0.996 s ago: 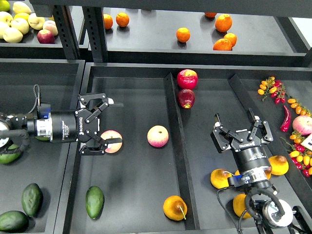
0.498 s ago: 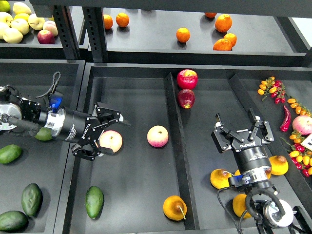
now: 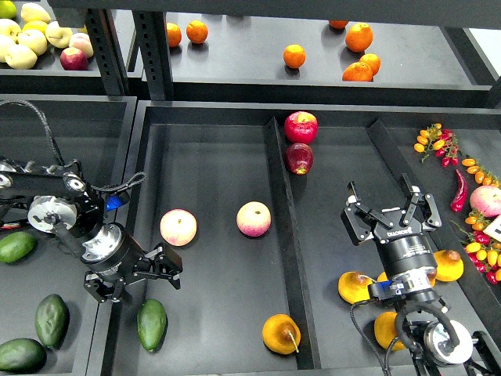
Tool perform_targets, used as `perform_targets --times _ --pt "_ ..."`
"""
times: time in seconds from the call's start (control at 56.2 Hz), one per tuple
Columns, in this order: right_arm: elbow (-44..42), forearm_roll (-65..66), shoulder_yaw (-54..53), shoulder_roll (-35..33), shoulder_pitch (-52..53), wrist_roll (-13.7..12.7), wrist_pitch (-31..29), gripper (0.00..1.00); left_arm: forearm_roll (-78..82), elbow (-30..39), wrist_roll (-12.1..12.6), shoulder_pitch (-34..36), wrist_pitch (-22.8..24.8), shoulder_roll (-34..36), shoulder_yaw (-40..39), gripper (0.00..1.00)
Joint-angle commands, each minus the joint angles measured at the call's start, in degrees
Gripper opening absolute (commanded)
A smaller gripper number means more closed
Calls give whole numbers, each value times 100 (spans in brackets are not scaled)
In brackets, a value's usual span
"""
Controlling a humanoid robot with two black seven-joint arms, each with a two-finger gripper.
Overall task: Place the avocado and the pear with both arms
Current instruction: 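Swing the left gripper over and point it down above the dark green avocado, then lower the left gripper onto the avocado and close on it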
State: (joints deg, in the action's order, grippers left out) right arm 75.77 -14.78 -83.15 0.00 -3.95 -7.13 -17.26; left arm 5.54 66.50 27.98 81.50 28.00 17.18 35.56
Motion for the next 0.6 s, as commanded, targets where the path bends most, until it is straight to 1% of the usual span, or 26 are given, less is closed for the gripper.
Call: perform_targets --times 0.0,0.089,0.142,0.587 --pt "-1 1 0 0 0 1 3 100 -36 -260 2 77 0 -311 293 100" --pt "-1 1 0 0 0 1 3 100 -36 -532 2 7 0 -574 451 99" --pt "-1 1 -8 0 0 1 3 100 -36 -577 2 -11 0 -654 530 99" --pt "-1 1 -44 0 0 1 -23 100 -44 -1016 2 -389 0 -1050 873 99"
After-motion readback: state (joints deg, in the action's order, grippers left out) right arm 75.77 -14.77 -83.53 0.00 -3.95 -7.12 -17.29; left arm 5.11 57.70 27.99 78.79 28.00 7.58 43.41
